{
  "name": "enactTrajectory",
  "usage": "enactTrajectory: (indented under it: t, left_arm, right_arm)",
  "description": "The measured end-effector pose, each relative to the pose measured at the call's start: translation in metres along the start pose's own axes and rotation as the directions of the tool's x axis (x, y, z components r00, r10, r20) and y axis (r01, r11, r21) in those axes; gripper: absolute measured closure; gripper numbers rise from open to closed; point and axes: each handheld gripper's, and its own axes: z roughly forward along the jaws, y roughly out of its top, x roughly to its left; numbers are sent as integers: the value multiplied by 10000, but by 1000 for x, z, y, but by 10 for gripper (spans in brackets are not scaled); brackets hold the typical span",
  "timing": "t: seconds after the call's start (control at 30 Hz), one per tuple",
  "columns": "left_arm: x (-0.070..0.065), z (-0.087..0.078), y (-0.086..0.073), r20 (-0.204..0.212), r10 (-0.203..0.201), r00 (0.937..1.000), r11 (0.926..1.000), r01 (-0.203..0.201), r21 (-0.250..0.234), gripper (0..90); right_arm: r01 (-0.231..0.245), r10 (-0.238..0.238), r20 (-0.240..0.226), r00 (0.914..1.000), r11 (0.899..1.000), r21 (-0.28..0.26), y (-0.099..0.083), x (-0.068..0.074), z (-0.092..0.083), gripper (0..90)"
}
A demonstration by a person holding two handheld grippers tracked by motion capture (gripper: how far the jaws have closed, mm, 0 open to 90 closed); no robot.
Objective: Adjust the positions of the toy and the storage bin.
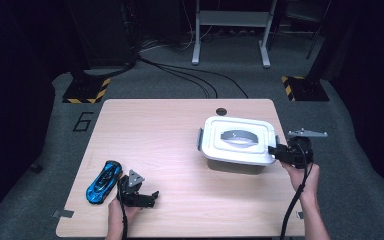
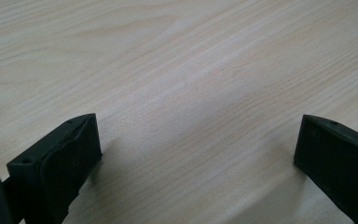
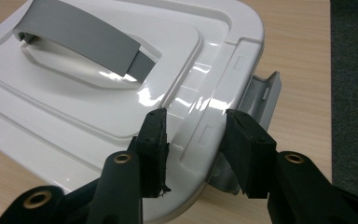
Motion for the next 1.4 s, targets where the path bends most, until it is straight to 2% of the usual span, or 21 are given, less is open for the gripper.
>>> enactTrajectory:
  t: [0.17, 0.23, 0.3, 0.43, 0.47, 0.63, 0.7, 0.83, 0.9, 0.97, 1.2, 1.4]
  left_arm:
    - [0, 0, 0, 11, 63, 10000, 10000, -63, 54, 6]
    - [0, 0, 0, 16, 53, 10000, 10000, -53, 62, 6]
    - [0, 0, 0, 12, 65, 10000, 10000, -66, 53, 6]
    - [0, 0, 0, 24, 46, 10000, 10000, -46, 61, 6]
    - [0, 0, 0, 22, 51, 10000, 10000, -51, 60, 6]
    - [0, 0, 0, 20, 67, 10000, 10000, -67, 3, 7]
    - [0, 0, -1, -6, 37, 10000, 10000, -37, -70, 6]
    - [0, 0, -1, -18, 18, 10000, 10000, -18, -73, 6]
    - [-1, 0, -1, -14, -8, 10000, 10000, 8, -92, 6]
    - [0, 0, -1, -12, 20, 10000, 10000, -20, -92, 7]
    - [0, 0, -1, -9, 20, 10000, 10000, -20, -89, 7]
    - [0, 0, -1, -12, 26, 10000, 10000, -26, -90, 6]
  right_arm:
    - [230, -227, -146, 9996, 9996, 169, -1, 15, 0, 577]
    - [472, -467, -176, 9988, 9985, 283, 0, 19, 0, 577]
    - [728, -726, -180, 9972, 9972, 162, 2, 20, 0, 593]
    - [459, -465, -161, 9988, 9984, -338, 12, 13, 0, 597]
    - [247, -251, -164, 9995, 9994, -246, 15, 11, 1, 603]
    - [70, -67, -166, 9998, 9997, 213, 16, 3, 10, 640]
    - [-65, 69, -299, 9995, 9999, 145, 14, 2, 9, 664]
    - [-91, 96, -333, 9994, 9998, 165, 12, 5, 6, 739]
    - [-17, 25, -381, 9993, 9998, 206, 11, 7, 5, 747]
    - [-31, 38, -371, 9993, 9998, 188, 9, 8, 3, 747]
    - [-304, 317, -816, 9962, 9994, 166, 1, 11, -2, 738]
    - [-147, 171, -1039, 9944, 9996, 244, -3, 20, -4, 731]
